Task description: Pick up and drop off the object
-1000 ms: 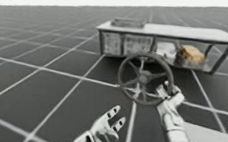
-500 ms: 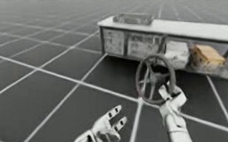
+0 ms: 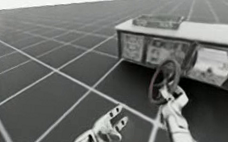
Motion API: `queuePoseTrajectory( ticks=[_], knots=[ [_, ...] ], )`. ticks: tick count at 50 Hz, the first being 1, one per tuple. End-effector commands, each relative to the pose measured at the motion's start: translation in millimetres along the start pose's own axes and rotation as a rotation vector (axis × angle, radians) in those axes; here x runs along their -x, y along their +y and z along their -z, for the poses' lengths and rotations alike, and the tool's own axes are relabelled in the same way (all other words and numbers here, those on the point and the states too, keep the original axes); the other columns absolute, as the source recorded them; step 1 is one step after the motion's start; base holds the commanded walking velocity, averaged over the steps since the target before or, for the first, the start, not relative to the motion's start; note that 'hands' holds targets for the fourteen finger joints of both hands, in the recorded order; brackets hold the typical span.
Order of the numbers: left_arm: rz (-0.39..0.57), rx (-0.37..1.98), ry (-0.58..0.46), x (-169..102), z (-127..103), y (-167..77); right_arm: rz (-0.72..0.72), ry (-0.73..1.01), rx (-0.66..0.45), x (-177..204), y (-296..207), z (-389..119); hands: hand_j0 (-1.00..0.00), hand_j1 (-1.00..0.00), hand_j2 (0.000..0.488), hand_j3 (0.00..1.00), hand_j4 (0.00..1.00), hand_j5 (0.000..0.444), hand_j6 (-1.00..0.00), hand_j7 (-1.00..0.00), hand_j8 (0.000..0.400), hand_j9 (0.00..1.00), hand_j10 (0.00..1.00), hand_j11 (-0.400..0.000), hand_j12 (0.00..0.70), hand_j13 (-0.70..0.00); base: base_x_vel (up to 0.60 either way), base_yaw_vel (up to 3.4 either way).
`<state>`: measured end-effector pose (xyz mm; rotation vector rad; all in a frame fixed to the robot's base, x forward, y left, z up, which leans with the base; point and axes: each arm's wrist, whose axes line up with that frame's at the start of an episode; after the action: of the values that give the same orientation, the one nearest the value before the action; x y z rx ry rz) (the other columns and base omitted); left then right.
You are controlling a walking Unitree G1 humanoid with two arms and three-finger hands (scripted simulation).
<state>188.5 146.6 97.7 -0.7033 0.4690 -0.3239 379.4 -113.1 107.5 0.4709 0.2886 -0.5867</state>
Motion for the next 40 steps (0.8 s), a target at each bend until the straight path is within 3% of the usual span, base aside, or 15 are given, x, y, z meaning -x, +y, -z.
queuePoseTrajectory(
  ticks=[1, 40],
  knots=[
    [0.008, 0.018, -0.006, 0.9, 1.3, 3.3, -0.014, -0.033, 0.006, 3.3, 6.0, -6.4, 0.0, 0.0, 0.0, 1.0, 1.0, 0.0, 0.0, 0.0, 0.0, 1.0, 1.0, -0.4, 0.0, -0.7, 0.39, 0.4],
    [0.008, 0.018, -0.006, 0.9, 1.3, 3.3, -0.014, -0.033, 0.006, 3.3, 6.0, -6.4, 0.0, 0.0, 0.0, 1.0, 1.0, 0.0, 0.0, 0.0, 0.0, 1.0, 1.0, -0.4, 0.0, -0.7, 0.43, 0.31]
  ],
)
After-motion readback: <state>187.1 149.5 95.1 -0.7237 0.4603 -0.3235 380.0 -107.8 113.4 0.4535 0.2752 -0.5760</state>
